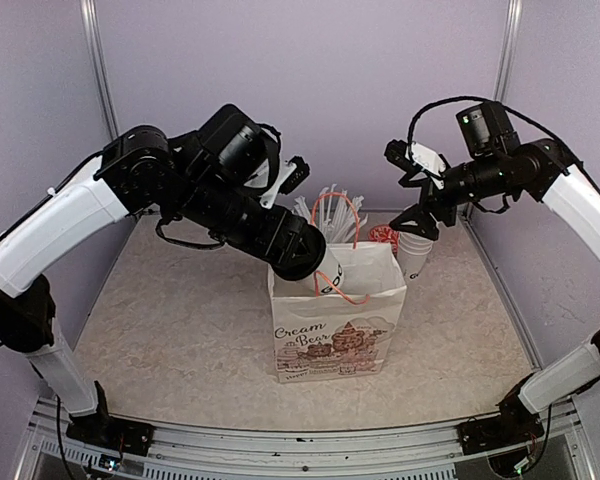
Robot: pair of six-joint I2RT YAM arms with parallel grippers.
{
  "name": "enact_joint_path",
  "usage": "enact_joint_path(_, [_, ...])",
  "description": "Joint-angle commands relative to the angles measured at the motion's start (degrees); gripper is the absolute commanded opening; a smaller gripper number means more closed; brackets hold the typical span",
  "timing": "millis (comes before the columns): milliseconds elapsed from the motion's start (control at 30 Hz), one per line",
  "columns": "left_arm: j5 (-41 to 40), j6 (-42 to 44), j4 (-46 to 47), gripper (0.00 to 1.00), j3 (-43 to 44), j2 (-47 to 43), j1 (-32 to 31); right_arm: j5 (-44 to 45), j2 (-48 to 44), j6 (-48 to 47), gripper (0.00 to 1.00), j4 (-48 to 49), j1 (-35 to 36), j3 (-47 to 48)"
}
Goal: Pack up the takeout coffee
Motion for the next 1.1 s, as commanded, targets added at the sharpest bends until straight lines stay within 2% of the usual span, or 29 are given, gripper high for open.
enact_joint_path(0, [-2.2,2.1,-6.2,0.52,3.7,1.7,-1.5,-0.5,-0.3,0.4,0.99,1.8,-0.4,-1.0])
enact_joint_path(133, [-5.8,1.8,-11.7,0.52,7.2,5.7,-2.2,-2.4,0.7,0.0,0.99,1.4,-0.4,-1.4])
enact_joint_path(300, [-2.5,2.7,-12.5,0.50,8.2,8.4,-4.7,-5.7,0.7,-0.9,0.99,0.5,-0.4,-1.9])
enact_joint_path(733, [-4.2,-5.6,-12.5,0.48,-0.9,2.5,-13.8,-6.5,-1.6,-1.5,0.99,0.2,-0.4,-5.7])
enact_joint_path(1067, [-10.5,-6.8,-12.5,0.48,3.2,6.4,-21.8,-8.5,-1.9,-1.2,1.00,0.6,-0.4,-8.4])
